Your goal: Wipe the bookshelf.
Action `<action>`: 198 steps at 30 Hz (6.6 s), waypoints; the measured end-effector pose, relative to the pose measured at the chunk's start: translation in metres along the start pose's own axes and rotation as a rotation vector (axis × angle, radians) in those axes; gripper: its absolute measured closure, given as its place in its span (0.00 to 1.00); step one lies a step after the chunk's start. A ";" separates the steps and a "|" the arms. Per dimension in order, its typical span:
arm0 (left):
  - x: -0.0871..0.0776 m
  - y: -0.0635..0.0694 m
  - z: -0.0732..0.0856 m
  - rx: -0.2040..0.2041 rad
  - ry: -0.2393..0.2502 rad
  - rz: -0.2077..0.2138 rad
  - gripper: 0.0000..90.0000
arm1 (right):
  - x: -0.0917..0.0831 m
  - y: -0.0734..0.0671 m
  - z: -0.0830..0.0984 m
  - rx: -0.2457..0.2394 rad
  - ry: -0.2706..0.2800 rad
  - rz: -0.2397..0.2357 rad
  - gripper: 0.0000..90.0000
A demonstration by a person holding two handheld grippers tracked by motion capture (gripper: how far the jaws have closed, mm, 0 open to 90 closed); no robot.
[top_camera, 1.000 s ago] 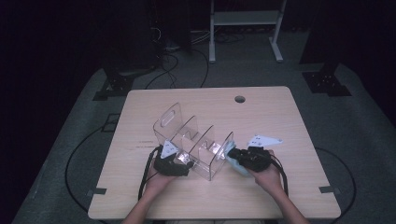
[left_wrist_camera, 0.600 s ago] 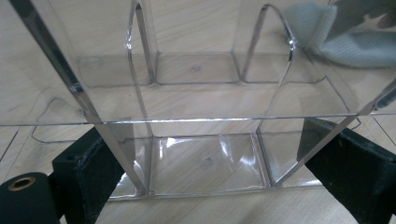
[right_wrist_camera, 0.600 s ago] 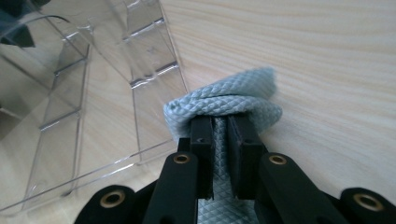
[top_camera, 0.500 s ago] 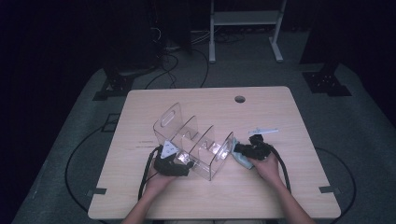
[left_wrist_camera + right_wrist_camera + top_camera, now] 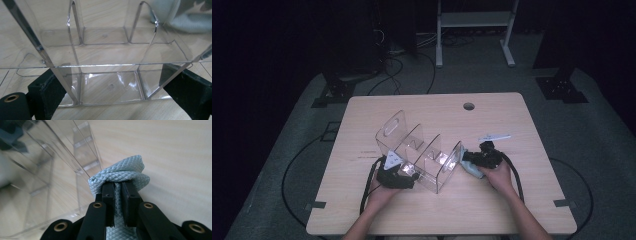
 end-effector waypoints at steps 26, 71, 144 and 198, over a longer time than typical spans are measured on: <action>0.000 0.000 0.000 -0.003 0.001 -0.002 0.08 | -0.011 -0.005 -0.002 -0.003 0.052 -0.034 0.91; 0.000 0.001 -0.002 -0.002 0.005 -0.019 0.08 | -0.081 -0.045 -0.059 -0.106 0.137 -0.086 0.91; 0.000 0.002 -0.003 0.002 0.004 -0.032 0.08 | -0.070 -0.150 -0.025 -0.423 0.092 -0.068 0.91; 0.001 0.003 -0.004 0.000 0.007 -0.038 0.08 | -0.026 -0.009 -0.012 0.033 0.061 -0.033 0.91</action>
Point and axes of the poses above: each handheld gripper's, and its own axes: x roughly forward along the jaws, z roughly out of its underside, y roughly to its right, the point moved 6 cm from there along x, roughly forward along the jaws, and after that the axes turned 15 degrees about -y, right-handed, at the moved point
